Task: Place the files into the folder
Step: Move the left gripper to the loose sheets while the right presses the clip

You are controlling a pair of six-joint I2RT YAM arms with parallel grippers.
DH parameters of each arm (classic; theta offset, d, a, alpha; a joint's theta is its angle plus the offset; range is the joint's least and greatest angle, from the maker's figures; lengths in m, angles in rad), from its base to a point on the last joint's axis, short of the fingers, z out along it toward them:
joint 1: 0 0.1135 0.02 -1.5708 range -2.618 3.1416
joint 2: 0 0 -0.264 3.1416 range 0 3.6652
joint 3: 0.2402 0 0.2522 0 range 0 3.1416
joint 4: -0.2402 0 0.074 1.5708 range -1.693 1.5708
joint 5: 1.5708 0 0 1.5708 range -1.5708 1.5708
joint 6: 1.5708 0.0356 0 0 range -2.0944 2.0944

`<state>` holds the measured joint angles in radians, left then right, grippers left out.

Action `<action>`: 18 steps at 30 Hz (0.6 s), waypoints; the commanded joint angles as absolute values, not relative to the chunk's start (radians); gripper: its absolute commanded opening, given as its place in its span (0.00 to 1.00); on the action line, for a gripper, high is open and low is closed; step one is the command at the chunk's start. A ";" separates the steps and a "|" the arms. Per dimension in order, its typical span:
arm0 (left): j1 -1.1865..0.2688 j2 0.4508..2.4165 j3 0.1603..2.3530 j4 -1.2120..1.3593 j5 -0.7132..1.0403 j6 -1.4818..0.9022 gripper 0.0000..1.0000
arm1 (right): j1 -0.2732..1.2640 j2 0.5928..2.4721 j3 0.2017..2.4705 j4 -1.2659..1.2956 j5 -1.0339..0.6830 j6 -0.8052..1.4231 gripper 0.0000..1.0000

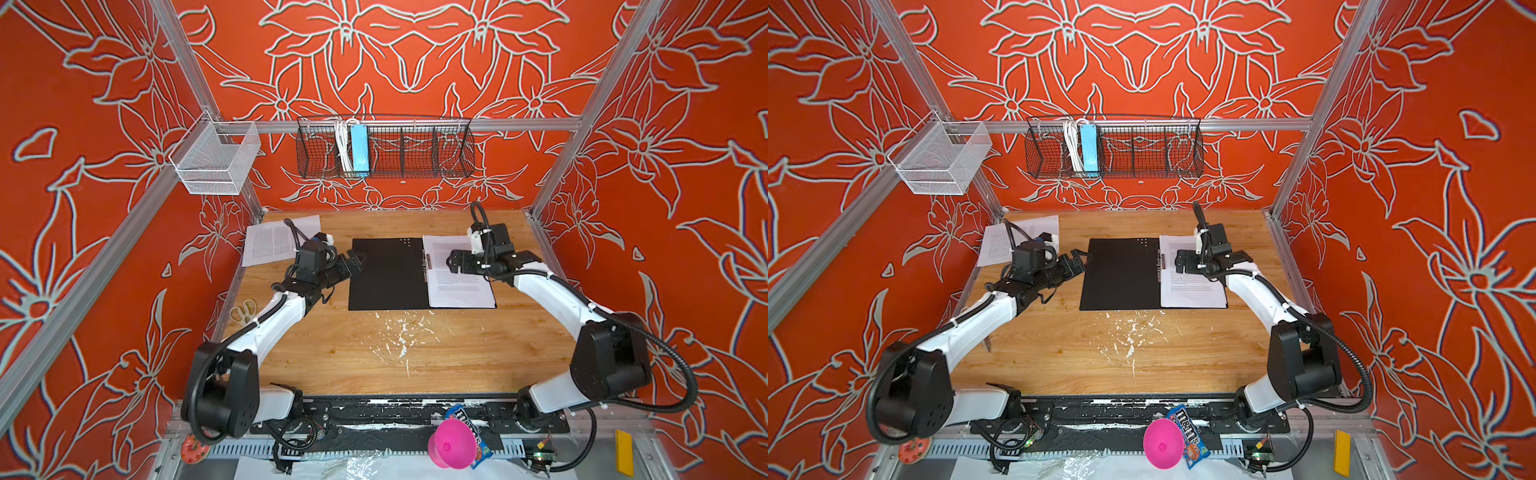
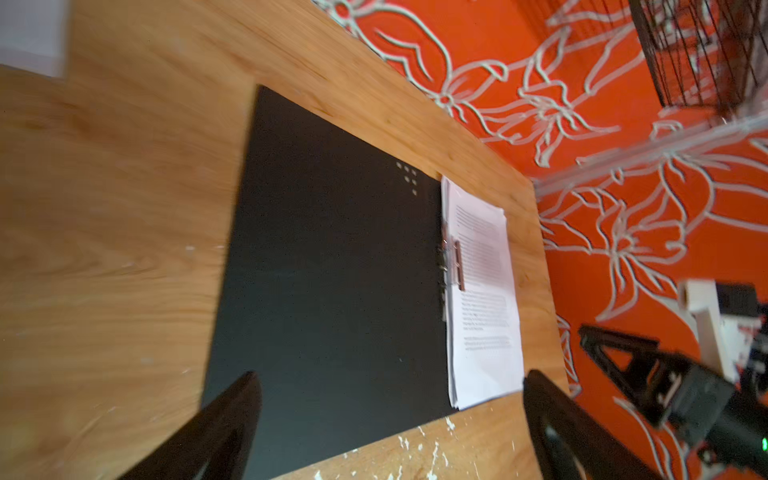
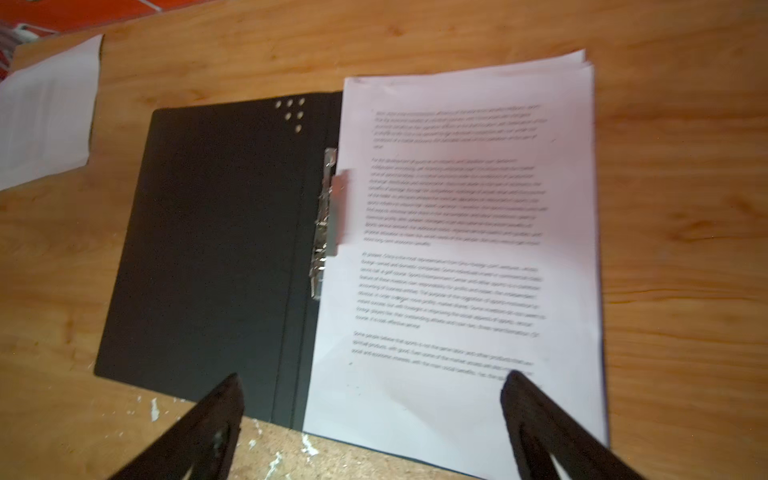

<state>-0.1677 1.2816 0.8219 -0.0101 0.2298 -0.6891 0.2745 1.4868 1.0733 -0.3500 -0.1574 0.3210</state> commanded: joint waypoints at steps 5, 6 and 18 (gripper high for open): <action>-0.052 1.156 0.702 -0.095 -0.009 -0.915 0.98 | 0.401 1.416 0.845 -0.091 -0.181 0.407 0.98; -0.038 1.160 0.701 -0.106 -0.015 -0.936 0.98 | 0.424 1.414 0.827 -0.068 -0.175 0.410 0.97; 0.197 1.444 0.779 -0.002 0.089 -1.085 0.96 | 0.542 1.397 0.751 0.048 -0.123 0.381 0.97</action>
